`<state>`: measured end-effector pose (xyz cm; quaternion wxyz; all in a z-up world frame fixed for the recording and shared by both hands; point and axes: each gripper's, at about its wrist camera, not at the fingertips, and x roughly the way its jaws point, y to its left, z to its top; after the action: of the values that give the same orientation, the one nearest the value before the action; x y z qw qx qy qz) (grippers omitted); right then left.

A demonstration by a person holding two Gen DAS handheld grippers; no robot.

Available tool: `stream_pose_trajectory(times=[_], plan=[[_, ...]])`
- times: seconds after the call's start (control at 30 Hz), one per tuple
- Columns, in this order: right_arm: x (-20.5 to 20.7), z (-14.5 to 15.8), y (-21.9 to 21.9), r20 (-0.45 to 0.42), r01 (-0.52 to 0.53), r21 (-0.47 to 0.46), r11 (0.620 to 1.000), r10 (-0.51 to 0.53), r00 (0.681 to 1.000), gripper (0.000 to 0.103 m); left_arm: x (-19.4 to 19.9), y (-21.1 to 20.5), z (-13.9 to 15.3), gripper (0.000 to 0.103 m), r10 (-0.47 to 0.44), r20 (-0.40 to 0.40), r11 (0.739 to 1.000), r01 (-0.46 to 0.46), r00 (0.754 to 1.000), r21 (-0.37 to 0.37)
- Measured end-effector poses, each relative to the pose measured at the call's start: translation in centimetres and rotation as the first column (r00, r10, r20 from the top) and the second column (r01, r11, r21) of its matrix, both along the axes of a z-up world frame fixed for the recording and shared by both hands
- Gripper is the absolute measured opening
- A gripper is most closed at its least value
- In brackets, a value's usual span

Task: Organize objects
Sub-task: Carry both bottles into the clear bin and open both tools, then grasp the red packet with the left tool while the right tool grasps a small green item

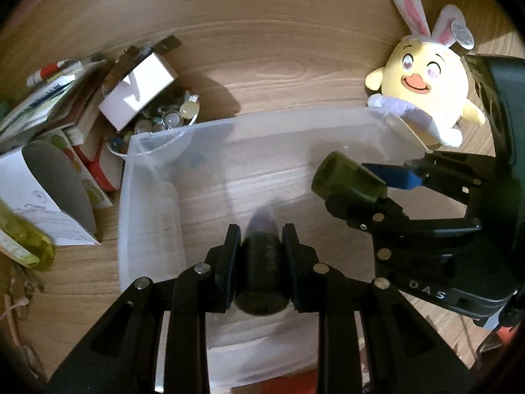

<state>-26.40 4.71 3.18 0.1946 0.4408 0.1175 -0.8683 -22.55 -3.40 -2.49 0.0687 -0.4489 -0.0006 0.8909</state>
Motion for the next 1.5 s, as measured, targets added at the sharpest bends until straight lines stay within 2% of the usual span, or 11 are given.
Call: stream_pose_trajectory(times=[0.1,0.23,0.27,0.43,0.53,0.63,0.77,0.93,1.3,1.37,1.5], plan=[[0.2,0.0,-0.2,0.016,-0.005,0.009,1.0,0.005,1.0,0.039,0.3,0.0,0.4,0.029,-0.004,-0.004,1.0,0.004,1.0,-0.007],[0.5,0.4,-0.1,0.022,0.0,0.014,1.0,-0.001,1.0,0.039,1.8,-0.2,1.8,0.056,-0.003,-0.041,1.0,0.003,0.999,-0.004],[0.6,0.5,0.0,0.024,0.0,0.01,1.0,0.0,1.0,0.039,2.2,-0.3,2.2,0.06,-0.002,-0.055,1.0,0.001,0.998,-0.006],[2.4,2.4,1.1,-0.013,0.016,-0.018,1.0,-0.016,1.0,0.054,5.4,-0.9,4.4,0.084,0.012,-0.134,1.0,-0.014,0.991,-0.019],[4.6,4.0,2.1,-0.069,0.019,-0.032,0.999,-0.021,0.997,0.061,7.4,-1.3,5.3,0.093,0.024,-0.166,0.999,-0.027,0.986,-0.02],[6.5,5.2,3.0,-0.111,0.024,-0.052,0.998,-0.03,0.993,0.067,8.9,-1.1,5.6,0.095,0.025,-0.186,0.999,-0.033,0.982,-0.041],[9.8,6.2,4.2,-0.169,0.033,-0.059,0.998,-0.042,0.985,0.069,10.9,-0.8,5.3,0.096,0.014,-0.195,0.997,-0.027,0.981,-0.069],[13.7,5.9,5.3,-0.209,0.053,-0.079,0.996,-0.068,0.975,0.071,13.4,0.0,3.6,0.098,-0.001,-0.173,0.997,-0.013,0.985,-0.076],[17.4,0.5,7.0,-0.065,0.061,-0.121,0.991,-0.069,0.995,0.071,14.3,-0.2,-1.9,0.098,-0.001,0.0,1.0,0.001,1.0,-0.011],[17.4,-0.1,6.9,-0.05,0.053,-0.121,0.991,-0.06,0.997,0.069,14.2,0.1,-2.4,0.098,-0.006,0.015,1.0,0.006,1.0,-0.01],[17.2,-1.1,6.5,-0.007,0.035,-0.132,0.991,-0.036,0.999,0.055,13.5,0.5,-3.0,0.098,-0.004,0.026,1.0,0.005,1.0,-0.024]])
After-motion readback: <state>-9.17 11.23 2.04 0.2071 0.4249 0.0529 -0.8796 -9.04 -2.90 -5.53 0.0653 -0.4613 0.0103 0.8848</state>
